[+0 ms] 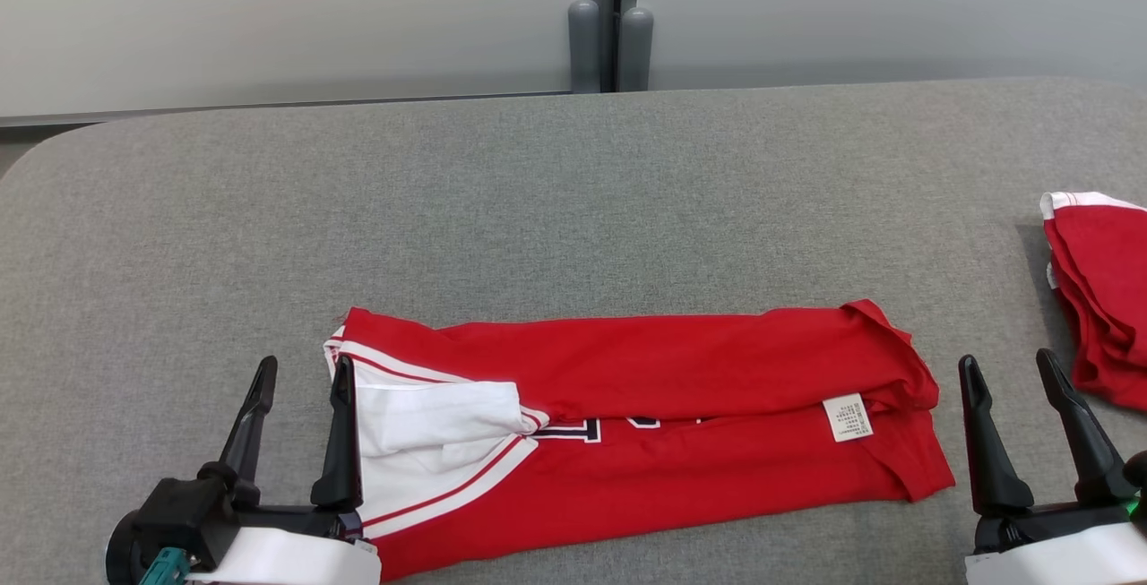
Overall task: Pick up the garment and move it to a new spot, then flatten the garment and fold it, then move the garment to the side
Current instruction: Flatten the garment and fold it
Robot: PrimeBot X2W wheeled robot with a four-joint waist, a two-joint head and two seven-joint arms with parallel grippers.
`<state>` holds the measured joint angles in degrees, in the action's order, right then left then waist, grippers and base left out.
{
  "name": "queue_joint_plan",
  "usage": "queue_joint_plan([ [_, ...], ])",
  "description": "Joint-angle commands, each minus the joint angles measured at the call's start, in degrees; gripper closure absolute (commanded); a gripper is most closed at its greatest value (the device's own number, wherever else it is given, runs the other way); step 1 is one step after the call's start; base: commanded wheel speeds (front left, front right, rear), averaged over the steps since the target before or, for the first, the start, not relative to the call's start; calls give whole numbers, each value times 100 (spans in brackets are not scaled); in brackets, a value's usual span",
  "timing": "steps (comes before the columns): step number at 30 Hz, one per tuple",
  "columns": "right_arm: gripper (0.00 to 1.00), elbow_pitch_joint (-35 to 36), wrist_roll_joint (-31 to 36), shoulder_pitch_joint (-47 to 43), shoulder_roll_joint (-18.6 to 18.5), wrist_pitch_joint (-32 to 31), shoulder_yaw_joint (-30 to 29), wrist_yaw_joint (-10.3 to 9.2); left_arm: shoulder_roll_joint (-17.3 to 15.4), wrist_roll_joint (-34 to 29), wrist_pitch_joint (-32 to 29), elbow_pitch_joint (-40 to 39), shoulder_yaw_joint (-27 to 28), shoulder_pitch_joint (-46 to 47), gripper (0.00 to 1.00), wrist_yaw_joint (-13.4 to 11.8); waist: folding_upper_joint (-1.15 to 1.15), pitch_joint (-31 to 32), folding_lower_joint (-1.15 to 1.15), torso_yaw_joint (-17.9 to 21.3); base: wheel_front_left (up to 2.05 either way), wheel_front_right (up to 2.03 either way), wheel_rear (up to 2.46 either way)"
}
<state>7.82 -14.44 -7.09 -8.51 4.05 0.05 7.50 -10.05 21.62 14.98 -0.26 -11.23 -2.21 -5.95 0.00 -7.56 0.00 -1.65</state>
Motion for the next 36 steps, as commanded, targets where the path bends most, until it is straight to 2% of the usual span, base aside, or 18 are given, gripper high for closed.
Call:
queue_joint_plan([
  [1,0,-12,-11,-20,-24,3,-29,-2,-4,-40,24,-28,8,0,0,-26,0,-17,0,-10,0,0,0],
  [6,0,-159,-43,64,-84,-36,-82,-1,45,-55,25,-41,-40,166,0,19,0,-126,0,-97,0,0,0],
  [10,0,-560,-101,199,-213,-52,-89,-1,115,-76,24,-59,-89,327,0,71,0,-356,0,-241,0,0,0],
  [15,0,-1171,-217,477,-251,-35,18,-1,222,-104,24,-34,-127,522,0,155,0,-663,0,-357,0,0,0],
  [20,0,-2102,-272,831,-252,98,170,-1,295,-173,24,80,-159,746,0,326,0,-970,0,-466,0,0,0],
  [26,0,-2863,-326,898,-131,144,337,-2,407,-256,24,243,-82,896,0,476,0,-1014,0,-515,0,0,0],
  [28,57,-2927,-394,900,-85,154,423,-1,433,-278,24,273,-27,882,0,499,0,-1002,0,-501,0,0,0],
  [29,100,-2985,-434,891,-67,65,464,-1,439,-290,24,289,9,874,0,517,0,-987,0,-490,0,0,0],
  [36,100,-2719,-541,998,-320,353,412,-10,482,-385,24,307,243,799,0,587,0,-878,0,-382,0,0,0],
])
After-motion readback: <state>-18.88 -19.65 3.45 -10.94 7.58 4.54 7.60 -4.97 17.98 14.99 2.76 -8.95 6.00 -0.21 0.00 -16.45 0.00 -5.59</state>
